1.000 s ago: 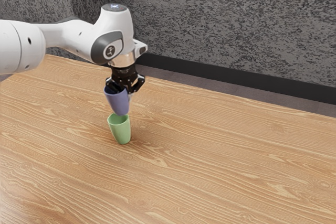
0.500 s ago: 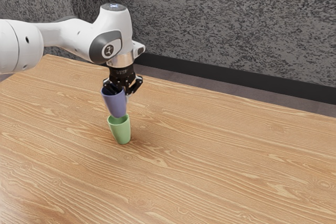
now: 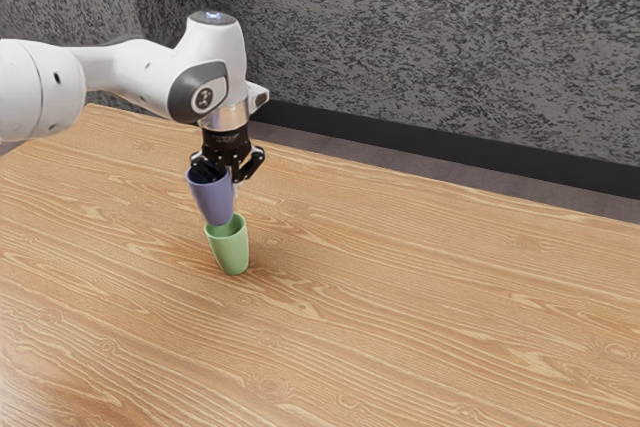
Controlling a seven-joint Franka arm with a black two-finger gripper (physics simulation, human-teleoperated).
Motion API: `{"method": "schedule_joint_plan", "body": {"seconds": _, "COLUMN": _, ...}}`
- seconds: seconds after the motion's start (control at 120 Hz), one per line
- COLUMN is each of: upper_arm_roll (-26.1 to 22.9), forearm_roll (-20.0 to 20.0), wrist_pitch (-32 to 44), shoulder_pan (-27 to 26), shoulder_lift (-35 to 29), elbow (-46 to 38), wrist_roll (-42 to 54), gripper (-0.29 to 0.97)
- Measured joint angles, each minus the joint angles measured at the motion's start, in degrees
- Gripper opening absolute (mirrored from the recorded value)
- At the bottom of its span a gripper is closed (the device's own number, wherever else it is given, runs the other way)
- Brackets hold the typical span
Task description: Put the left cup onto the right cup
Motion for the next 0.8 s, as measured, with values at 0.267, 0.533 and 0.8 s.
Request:
{"method": "schedule_joint_plan", "body": {"seconds": 0.267, "upper_arm_roll": 0.0, "forearm_roll": 0.5, "wrist_pitch": 0.5, "shoulder_pan": 0.1, "shoulder_lift": 1.9, "elbow": 1.9, "wrist_roll": 0.1, "gripper": -0.08}}
{"method": "schedule_joint_plan", "body": {"seconds": 0.533, "upper_arm_roll": 0.0, "forearm_roll": 0.6, "wrist_pitch": 1.2, "shoulder_pan": 0.1, "shoulder_lift": 3.1, "elbow": 2.1, "wrist_roll": 0.1, "gripper": -0.08}}
{"method": "schedule_joint_plan", "body": {"seconds": 0.8, "upper_arm_roll": 0.0, "forearm_roll": 0.8, "wrist_pitch": 2.1, "shoulder_pan": 0.1, "shoulder_lift": 3.7, "elbow": 2.1, "wrist_roll": 0.1, "gripper": -0.09}}
